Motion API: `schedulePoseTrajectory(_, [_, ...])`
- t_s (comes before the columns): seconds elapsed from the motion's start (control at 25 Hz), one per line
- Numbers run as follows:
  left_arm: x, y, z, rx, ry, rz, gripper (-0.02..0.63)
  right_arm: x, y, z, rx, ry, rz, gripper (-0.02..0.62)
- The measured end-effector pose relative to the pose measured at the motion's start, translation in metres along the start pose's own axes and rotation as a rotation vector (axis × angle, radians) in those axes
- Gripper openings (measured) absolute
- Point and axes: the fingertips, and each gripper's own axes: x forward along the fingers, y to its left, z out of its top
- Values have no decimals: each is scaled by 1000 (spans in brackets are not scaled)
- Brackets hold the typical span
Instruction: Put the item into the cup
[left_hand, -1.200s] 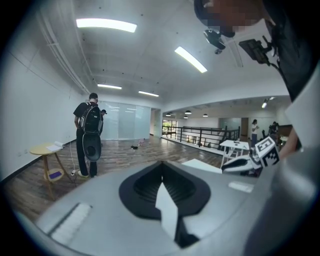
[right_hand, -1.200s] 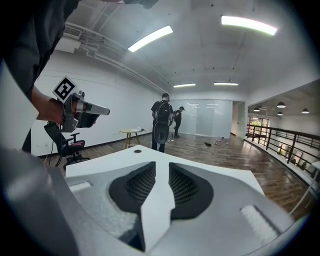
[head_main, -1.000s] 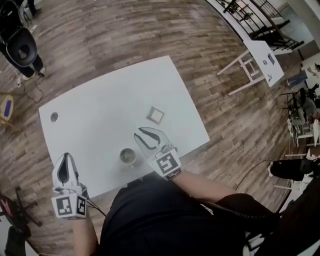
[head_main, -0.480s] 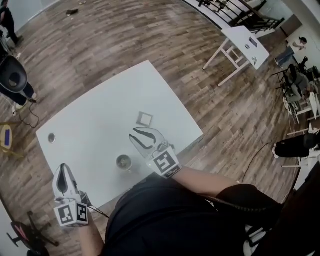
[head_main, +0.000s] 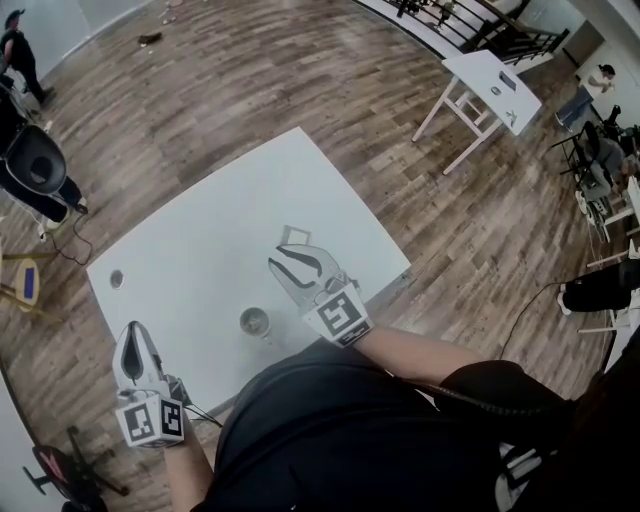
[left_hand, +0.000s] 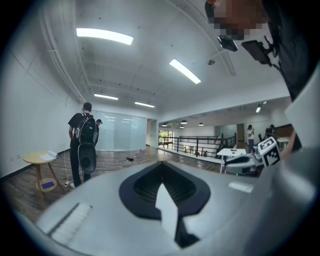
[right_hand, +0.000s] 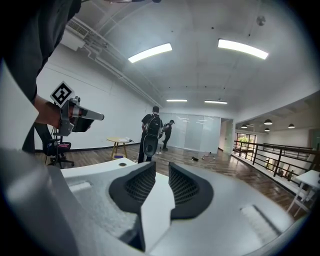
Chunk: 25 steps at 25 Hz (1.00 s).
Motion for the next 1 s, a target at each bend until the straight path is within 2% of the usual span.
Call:
schedulePoseTrajectory(0.12, [-3, -17, 4, 14, -17, -7, -2, -15, -11, 4, -4, -22, -13, 89])
schedulePoseTrajectory(0.28, [2, -38, 12, 32, -51, -23, -2, -34, -37, 13, -3, -101, -62, 89])
schedulePoseTrajectory(0.4, [8, -43, 19, 42, -65, -29, -2, -37, -55, 10, -32, -43, -91, 89])
schedulePoseTrajectory(0.68, [11, -44, 18, 52, -41, -33, -2, -45, -72, 9, -29, -54, -137, 87])
schedulePoseTrajectory(1.0, [14, -58, 21, 56, -55, -36, -2, -63, -92, -5, -32, -41, -170, 41])
